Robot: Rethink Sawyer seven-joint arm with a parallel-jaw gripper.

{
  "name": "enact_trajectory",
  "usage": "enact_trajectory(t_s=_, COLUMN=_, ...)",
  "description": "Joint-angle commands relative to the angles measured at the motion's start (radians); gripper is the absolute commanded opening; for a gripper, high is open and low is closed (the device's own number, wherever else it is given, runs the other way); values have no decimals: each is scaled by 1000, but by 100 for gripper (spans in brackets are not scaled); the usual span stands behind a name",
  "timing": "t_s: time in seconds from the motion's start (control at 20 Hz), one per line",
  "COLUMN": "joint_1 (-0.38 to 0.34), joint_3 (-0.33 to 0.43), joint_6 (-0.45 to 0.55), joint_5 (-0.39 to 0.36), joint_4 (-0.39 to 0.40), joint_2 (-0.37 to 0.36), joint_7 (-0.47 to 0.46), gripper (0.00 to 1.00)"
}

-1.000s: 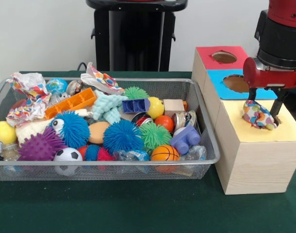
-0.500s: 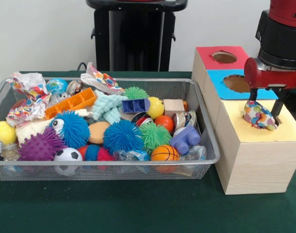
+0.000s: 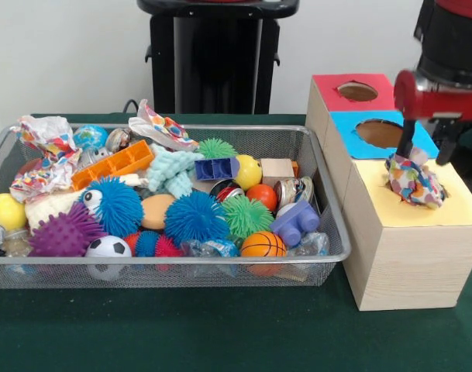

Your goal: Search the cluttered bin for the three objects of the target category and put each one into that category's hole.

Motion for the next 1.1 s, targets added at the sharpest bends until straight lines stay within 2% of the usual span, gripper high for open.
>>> enact_trajectory(t_s=0.05, joint_1=-4, joint_3=29, joint_6=263, joint_5=-4, joint_4=52, joint_2=-140, joint_7=-10, gripper=100)
enact_trajectory(t_s=0.4, joint_1=-14, joint_3=42, joint_6=293, joint_5=-7, joint_4=91, joint_2=-185, joint_7=-4, gripper=100)
enact_trajectory(t_s=0.85, joint_1=-30, joint_3=65, joint_6=281, joint_5=-16, joint_4=80, joint_2=-165, joint_7=-12, gripper=100)
enact_trajectory(t_s=1.05, joint_1=-40, joint_3=80, joint_6=239, joint_5=-16, joint_4=91, joint_2=-169, joint_7=-38, gripper=100)
enact_trajectory(t_s=1.1, joint_1=-42, joint_3=82, joint_6=230, joint_5=-16, joint_4=93, joint_2=-170, joint_7=-42, gripper=0)
